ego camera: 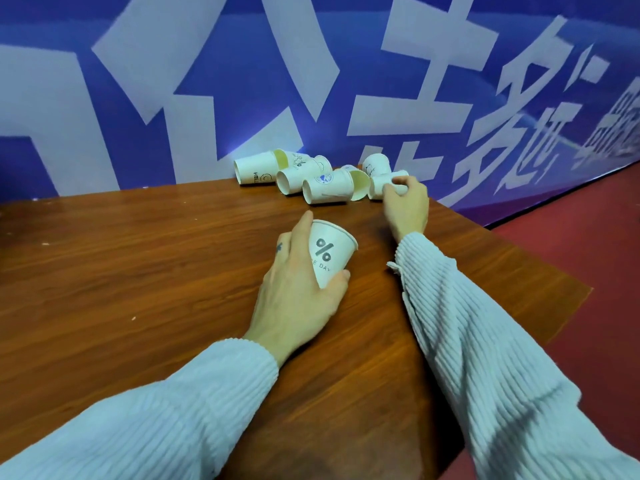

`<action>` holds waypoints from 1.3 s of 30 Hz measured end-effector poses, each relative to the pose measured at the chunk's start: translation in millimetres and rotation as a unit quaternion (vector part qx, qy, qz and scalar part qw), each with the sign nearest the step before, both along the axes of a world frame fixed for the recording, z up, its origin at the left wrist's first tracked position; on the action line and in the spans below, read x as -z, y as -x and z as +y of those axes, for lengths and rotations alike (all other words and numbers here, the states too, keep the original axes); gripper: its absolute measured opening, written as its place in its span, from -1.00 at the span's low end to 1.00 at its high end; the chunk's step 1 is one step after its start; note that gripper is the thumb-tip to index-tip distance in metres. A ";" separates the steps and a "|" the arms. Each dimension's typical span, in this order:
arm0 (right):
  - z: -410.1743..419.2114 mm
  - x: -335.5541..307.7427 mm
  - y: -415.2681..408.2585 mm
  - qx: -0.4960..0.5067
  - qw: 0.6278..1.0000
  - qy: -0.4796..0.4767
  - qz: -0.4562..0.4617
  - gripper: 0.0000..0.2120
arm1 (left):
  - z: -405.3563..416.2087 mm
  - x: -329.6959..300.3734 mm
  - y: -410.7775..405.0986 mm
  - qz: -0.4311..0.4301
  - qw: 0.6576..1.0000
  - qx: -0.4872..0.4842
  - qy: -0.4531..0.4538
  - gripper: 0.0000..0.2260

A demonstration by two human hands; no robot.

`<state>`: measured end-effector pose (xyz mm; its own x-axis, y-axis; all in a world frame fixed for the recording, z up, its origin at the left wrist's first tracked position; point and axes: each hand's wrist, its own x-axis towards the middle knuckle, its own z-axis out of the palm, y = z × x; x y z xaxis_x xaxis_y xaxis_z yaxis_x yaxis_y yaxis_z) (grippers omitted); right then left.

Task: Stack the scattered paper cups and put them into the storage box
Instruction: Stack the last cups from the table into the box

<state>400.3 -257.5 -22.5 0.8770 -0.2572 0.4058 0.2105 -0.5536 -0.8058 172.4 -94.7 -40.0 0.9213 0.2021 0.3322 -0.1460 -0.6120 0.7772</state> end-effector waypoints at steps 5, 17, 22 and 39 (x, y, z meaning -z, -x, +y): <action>-9.8 5.6 -38.6 0.057 0.992 0.105 0.049 -0.65 | 2.9 2.5 -1.3 -0.005 1.000 -0.001 0.020 -0.16; -13.0 4.3 -25.4 0.015 0.996 -0.072 0.050 -0.86 | 2.3 1.7 -7.1 0.001 1.000 -0.006 0.010 -0.15; -9.6 3.7 18.1 0.019 0.997 -0.070 0.036 -0.79 | 2.7 -4.2 -2.9 0.003 1.000 -0.013 0.023 -0.17; 46.1 -45.0 193.3 -0.146 0.981 -0.074 -0.102 -0.80 | 78.9 -51.9 85.8 -0.059 0.994 -0.076 0.054 -0.29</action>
<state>207.0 -211.5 22.5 0.8264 -0.0757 0.5580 0.5083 -0.3261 -0.7970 86.6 -15.8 11.9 0.8331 0.3761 0.4055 -0.1529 -0.5480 0.8224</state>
